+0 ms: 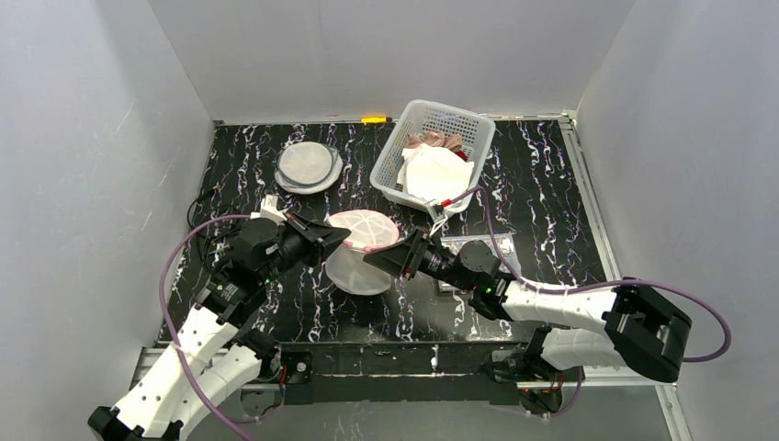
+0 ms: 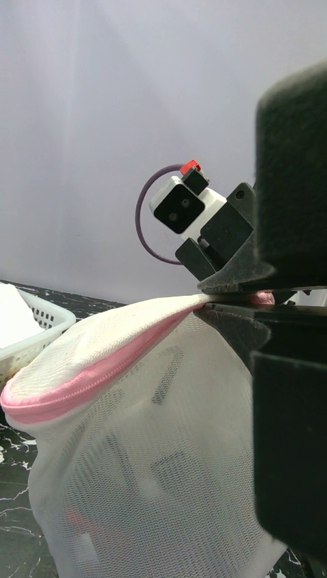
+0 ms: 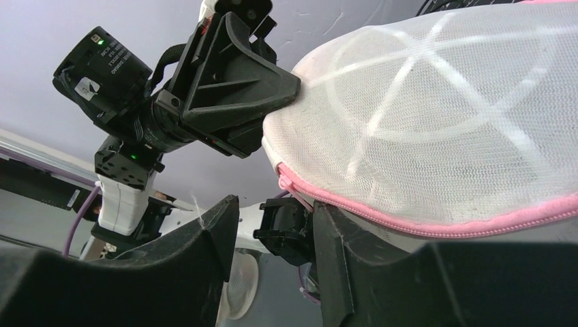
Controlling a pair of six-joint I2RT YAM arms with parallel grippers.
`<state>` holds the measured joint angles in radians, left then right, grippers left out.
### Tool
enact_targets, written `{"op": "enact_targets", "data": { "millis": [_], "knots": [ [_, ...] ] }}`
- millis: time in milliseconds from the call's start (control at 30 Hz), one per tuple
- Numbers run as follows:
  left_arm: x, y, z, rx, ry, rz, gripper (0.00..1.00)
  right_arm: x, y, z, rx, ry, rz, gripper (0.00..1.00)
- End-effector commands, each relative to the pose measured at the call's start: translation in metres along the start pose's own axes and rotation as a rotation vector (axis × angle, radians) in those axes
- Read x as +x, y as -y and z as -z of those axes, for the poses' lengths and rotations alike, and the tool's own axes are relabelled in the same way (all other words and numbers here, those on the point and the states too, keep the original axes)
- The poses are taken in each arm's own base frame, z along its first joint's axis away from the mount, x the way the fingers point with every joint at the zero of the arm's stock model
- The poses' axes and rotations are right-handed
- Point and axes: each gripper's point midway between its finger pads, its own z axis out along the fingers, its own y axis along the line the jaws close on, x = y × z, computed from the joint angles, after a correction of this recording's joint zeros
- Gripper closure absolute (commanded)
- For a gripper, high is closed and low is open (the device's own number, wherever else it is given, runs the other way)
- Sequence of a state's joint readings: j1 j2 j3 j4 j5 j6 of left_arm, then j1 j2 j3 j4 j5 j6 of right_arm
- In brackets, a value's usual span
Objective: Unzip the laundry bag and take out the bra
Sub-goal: Unzip the laundry bag at the center of the board.
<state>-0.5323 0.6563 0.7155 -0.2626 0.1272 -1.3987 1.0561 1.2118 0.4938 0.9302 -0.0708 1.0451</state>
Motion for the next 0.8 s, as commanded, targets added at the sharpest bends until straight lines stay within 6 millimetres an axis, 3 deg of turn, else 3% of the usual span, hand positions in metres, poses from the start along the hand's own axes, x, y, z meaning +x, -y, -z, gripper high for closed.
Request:
{"op": "enact_targets", "data": {
  "millis": [0,200,467,767],
  "knots": [
    [-0.004,0.006,0.005,0.025,0.025,0.012,1.0,-0.017,-0.022,-0.006,-0.074,0.07,-0.009,0.5],
    [-0.005,0.005,0.007,0.02,0.032,0.018,1.0,-0.016,-0.018,-0.007,-0.061,0.079,-0.036,0.54],
    [-0.007,0.013,0.012,0.04,0.041,0.022,1.0,-0.012,-0.011,-0.008,-0.047,0.072,-0.055,0.41],
    [-0.007,0.024,0.015,0.061,0.039,0.053,1.0,-0.014,-0.018,-0.012,-0.079,0.071,-0.05,0.43]
  ]
}}
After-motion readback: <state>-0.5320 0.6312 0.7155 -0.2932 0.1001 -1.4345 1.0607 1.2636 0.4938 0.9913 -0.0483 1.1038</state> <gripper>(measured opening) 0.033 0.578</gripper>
